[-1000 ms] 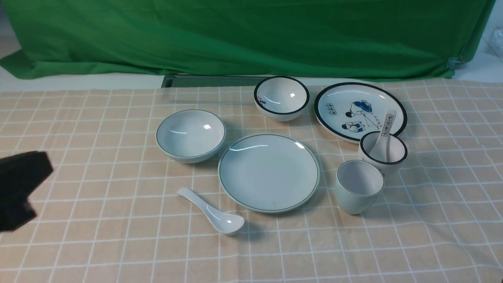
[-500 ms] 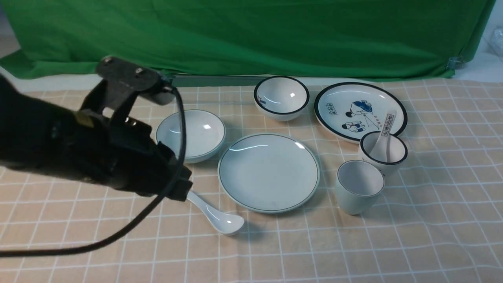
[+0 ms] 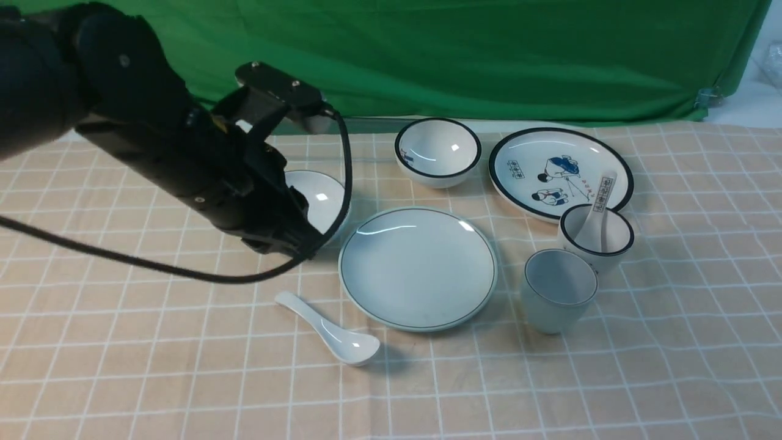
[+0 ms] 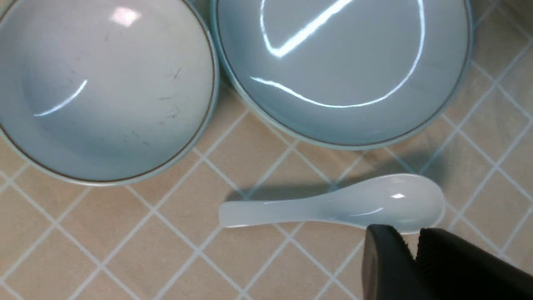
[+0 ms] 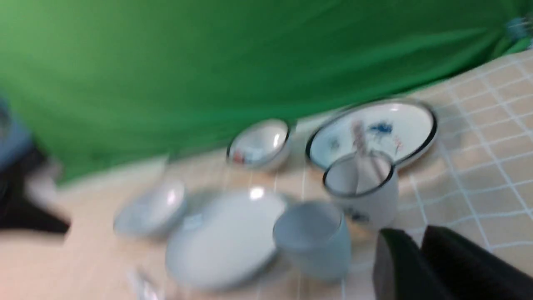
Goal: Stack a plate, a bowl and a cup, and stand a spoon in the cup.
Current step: Use the left arm to grab a blue rice bowl
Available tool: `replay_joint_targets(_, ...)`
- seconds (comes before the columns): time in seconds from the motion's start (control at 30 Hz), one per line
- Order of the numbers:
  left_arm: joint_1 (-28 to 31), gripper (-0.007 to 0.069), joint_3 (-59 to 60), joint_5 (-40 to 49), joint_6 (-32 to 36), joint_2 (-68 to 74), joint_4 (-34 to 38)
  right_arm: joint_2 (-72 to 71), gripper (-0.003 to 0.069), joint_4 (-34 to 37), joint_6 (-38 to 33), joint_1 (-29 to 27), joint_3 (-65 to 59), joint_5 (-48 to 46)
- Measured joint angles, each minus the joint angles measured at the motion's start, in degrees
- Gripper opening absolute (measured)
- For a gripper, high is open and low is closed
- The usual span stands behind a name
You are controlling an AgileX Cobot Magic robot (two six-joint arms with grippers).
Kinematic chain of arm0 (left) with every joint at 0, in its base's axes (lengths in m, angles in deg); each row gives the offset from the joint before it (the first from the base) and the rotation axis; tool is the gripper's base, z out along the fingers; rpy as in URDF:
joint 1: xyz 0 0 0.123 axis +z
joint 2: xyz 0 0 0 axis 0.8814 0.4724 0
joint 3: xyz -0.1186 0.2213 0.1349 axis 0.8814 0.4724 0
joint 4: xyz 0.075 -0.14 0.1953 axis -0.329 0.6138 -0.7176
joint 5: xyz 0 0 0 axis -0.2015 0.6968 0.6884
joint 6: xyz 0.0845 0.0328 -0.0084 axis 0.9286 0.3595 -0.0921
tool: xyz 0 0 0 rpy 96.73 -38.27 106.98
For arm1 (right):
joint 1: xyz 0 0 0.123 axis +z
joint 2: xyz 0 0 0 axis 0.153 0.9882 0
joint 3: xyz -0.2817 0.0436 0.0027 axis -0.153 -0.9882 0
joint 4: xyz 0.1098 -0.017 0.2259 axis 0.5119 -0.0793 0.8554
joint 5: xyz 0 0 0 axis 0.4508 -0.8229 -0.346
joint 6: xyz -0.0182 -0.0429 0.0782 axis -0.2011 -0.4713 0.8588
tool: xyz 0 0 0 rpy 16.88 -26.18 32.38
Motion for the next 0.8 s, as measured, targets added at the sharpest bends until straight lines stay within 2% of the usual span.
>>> replay_joint_targets(0.1,2.1,0.0224,-4.3,0.5,3.2,4.9,-0.8,9.2,0.0091,0.0,-8.1,4.7,12.2,-18.2)
replay_joint_targets(0.13,2.3,0.0230,-4.6,0.4,3.4,5.5,-0.9,10.3,0.0090,0.0,-8.8,4.9,12.8,-20.0)
replay_joint_targets(0.2,3.1,0.0290,-6.8,-1.0,5.0,8.7,-1.8,15.7,0.0089,0.0,-12.2,7.5,17.8,-27.0)
replay_joint_targets(0.4,2.1,0.0370,-10.7,-4.9,11.5,16.0,-5.1,21.5,0.0087,-0.1,-14.7,9.7,19.7,-27.1)
replay_joint_targets(0.53,1.0,0.0377,-10.9,-6.2,12.4,19.0,-9.9,22.3,0.0087,-0.1,-15.4,9.7,19.7,-26.3)
replay_joint_targets(0.8,0.8,0.0365,-11.1,-9.8,14.5,23.2,-11.6,22.3,0.0088,-0.1,-17.4,9.7,19.7,-26.1)
